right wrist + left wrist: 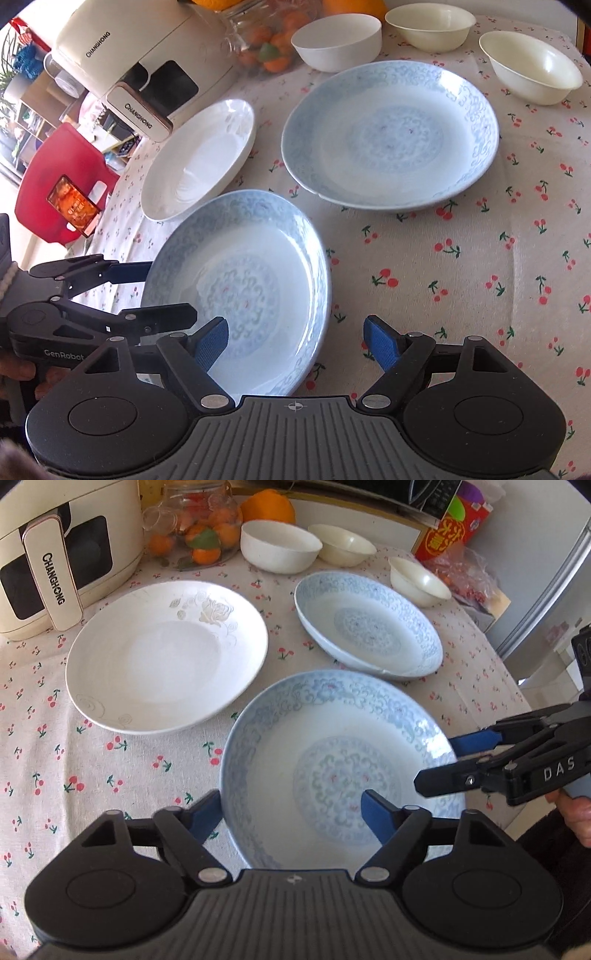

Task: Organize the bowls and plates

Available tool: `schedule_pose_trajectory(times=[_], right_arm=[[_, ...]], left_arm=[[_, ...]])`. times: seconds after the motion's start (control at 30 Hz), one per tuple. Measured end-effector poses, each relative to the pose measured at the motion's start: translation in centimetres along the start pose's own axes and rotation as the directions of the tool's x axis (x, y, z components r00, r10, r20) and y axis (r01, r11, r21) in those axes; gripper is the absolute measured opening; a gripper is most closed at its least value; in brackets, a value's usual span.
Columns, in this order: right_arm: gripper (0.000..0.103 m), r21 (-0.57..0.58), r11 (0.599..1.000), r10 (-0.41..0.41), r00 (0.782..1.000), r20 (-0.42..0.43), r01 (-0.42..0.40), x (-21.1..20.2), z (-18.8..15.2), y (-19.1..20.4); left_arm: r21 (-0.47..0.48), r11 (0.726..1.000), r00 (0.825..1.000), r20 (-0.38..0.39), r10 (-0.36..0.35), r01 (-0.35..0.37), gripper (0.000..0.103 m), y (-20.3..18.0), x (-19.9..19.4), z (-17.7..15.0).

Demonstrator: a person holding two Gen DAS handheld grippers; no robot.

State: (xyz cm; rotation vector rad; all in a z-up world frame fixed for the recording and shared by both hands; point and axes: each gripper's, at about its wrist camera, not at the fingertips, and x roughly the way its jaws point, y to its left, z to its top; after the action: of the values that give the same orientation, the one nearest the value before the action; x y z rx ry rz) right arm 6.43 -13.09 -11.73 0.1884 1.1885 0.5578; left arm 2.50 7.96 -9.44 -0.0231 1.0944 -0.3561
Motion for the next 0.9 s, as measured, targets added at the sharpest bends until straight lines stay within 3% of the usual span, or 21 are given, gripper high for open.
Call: schedule_pose_trajectory(times=[0.1, 0.23, 0.37, 0.43, 0.57, 0.9], right_arm=[[0.081, 0.009, 1.000, -0.005, 1.000, -0.002, 0.005, 0.1, -0.1, -0.2], [0.077, 0.013, 1.000, -0.002, 1.000, -0.006, 0.002, 0.2, -0.1, -0.3], [0.062, 0.007, 1.000, -0.002, 1.000, -0.006, 0.002, 0.3, -0.2, -0.1], [0.042, 0.001, 1.000, 0.001, 1.000, -0.007, -0.001, 0.3, -0.2, 0.1], [0.031, -0.001, 0.999, -0.050, 0.999, 0.001, 0.050, 0.3, -0.2, 0.6], [0.028, 0.000, 0.999, -0.046, 0.998, 0.046, 0.046, -1.4, 0.1, 0.5]], left_arm=[[-0.016, 1.000, 0.999, -0.038, -0.005, 0.004, 0.061, 0.4, 0.6, -0.3], [-0.016, 1.000, 0.999, -0.041, -0.010, 0.009, 0.059, 0.6, 0.7, -0.5], [-0.021, 0.999, 0.999, -0.029, 0.024, -0.024, 0.044, 0.6, 0.4, -0.6], [-0.021, 0.999, 0.999, -0.016, 0.045, -0.045, 0.036, 0.8, 0.2, -0.7], [-0.044, 0.997, 0.998, -0.001, 0.059, -0.059, 0.022, 1.4, -0.3, -0.7], [-0.006, 0.996, 0.994, 0.072, 0.088, -0.088, 0.013, 1.2, -1.9, -0.8]])
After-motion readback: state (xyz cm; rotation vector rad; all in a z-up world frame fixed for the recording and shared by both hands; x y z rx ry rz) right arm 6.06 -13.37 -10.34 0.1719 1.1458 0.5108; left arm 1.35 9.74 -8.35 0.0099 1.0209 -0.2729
